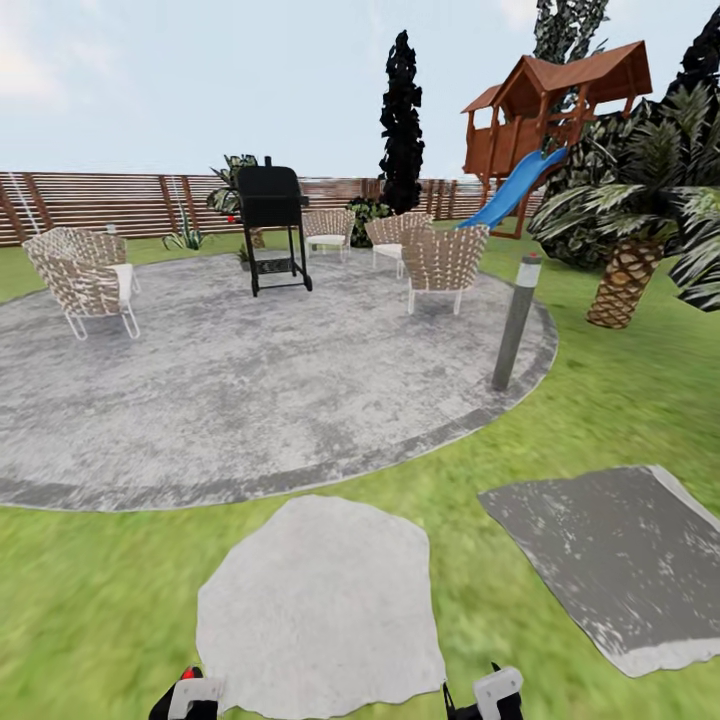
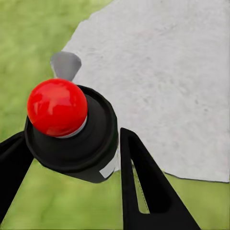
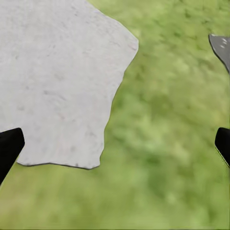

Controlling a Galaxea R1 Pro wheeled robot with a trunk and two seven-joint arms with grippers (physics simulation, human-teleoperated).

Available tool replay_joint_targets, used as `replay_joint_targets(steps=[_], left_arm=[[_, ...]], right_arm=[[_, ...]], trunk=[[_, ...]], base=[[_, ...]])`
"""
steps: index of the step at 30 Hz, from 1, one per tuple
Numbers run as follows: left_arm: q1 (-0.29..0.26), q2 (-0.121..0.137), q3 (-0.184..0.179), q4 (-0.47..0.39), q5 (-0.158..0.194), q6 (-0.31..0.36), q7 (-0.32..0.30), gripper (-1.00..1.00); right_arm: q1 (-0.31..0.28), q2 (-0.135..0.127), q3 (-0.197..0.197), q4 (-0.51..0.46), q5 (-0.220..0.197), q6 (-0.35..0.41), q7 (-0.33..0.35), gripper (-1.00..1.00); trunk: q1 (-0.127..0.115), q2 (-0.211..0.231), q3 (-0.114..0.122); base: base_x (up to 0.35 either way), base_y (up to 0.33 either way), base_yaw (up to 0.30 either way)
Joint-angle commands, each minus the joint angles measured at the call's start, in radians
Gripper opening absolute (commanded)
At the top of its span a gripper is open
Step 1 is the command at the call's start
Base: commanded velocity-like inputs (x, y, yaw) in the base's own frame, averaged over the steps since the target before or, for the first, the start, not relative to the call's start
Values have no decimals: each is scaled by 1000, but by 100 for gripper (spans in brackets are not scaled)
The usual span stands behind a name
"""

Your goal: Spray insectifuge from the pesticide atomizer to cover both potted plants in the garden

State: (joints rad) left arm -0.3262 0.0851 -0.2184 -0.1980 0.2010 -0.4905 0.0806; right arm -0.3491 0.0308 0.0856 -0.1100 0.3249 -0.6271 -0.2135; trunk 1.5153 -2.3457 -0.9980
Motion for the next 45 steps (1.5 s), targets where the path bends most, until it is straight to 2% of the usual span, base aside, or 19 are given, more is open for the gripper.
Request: replay_joint_targets(steps=[1, 8, 18, 45], left_arm=[[0, 1, -9, 0, 6, -3, 5, -100], [0, 1, -9, 0, 6, -3, 5, -100], [0, 1, -9, 0, 6, -3, 5, -100], [0, 1, -9, 0, 6, -3, 5, -100]], right_arm=[[-1, 0, 8, 1, 3, 0, -10, 100], [-1, 0, 8, 1, 3, 0, -10, 100], [-1, 0, 8, 1, 3, 0, -12, 100], [-1, 0, 8, 1, 3, 0, -12, 100]], trunk=[[0, 0, -1], [0, 0, -1], [0, 0, -1], [0, 0, -1]], base=[[339, 0, 0], [339, 0, 13], [339, 0, 161], [339, 0, 1]])
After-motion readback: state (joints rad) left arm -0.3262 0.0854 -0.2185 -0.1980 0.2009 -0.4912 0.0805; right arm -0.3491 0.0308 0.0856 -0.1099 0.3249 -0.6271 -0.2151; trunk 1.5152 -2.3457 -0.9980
